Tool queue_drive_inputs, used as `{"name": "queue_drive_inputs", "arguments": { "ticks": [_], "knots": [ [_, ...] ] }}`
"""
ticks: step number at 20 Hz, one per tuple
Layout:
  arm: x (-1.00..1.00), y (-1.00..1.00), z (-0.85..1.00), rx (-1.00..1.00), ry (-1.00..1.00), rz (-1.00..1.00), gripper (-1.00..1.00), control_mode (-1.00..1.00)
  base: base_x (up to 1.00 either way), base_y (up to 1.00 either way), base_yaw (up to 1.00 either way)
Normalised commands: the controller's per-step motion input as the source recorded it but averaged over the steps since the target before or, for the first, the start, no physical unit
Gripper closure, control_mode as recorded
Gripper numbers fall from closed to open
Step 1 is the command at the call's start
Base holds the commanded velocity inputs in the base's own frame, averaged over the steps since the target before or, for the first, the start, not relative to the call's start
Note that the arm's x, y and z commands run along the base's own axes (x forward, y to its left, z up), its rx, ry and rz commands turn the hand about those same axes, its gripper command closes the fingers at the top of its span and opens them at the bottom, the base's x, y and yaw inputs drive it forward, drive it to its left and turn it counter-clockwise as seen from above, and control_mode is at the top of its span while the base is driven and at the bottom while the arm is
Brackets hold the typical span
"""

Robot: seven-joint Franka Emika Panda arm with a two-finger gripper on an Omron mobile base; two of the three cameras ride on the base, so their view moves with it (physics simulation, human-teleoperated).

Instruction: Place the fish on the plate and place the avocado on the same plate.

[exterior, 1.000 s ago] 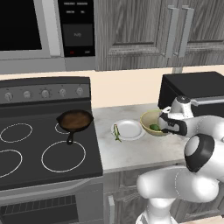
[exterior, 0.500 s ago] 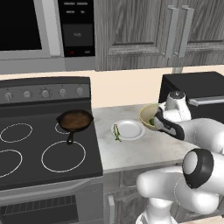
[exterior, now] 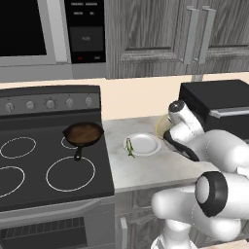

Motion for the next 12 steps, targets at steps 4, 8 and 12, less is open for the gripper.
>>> {"name": "queue_drive_inputs", "arguments": {
  "ticks": [4,8,12],
  "knots": [
    [0.0,0.01,0.22,-0.26,0.0,0.0,1.0,-1.0,0.0,0.0,0.0],
    [0.13,0.12,0.24,-0.24,-0.01,0.0,1.0,-1.0,0.0,0.0,0.0],
    [0.16,0.16,0.28,-0.21,-0.02,0.04,1.0,-1.0,0.0,0.0,0.0]
  ]
}}
